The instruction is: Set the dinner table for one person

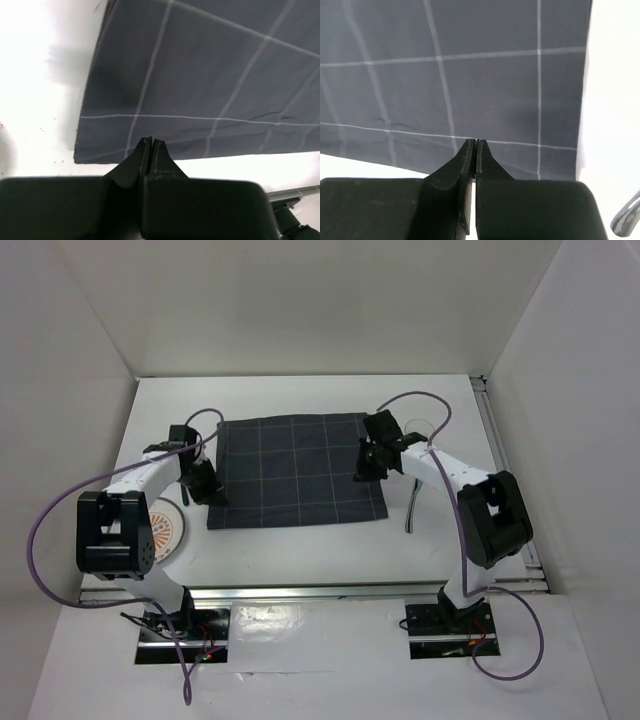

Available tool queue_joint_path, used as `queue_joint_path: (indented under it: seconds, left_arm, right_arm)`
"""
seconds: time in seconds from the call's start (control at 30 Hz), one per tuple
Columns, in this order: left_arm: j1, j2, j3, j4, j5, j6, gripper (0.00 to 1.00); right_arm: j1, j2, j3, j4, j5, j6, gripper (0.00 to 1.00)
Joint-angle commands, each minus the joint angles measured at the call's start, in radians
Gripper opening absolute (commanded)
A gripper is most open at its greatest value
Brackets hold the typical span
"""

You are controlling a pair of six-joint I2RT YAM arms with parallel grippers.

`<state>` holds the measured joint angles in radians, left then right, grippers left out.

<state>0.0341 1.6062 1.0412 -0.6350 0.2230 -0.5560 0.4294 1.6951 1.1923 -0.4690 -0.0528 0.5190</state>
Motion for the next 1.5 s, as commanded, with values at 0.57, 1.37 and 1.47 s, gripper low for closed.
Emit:
queue_joint_path:
  seconds: [0.57,1.37,1.47]
  left_arm:
    - [-0.088,0.247,0.1,0.066,-0.051,-0.018,0.0]
    - [-0.152,0.258,0.26,-0.019,-0.134,0.002,0.0]
    - [-0.161,0.244,0.247,-0.019,-0.134,0.002,0.0]
  right_arm:
    - [-0.054,0.095,-0.224,0.096,0.05,0.062,0.0]
    - [-0.095,-0.025,-0.278,0.015,0.172,0.127,0.0]
    - [-0.095,-0.025,-0.278,0.015,0.172,0.118,0.0]
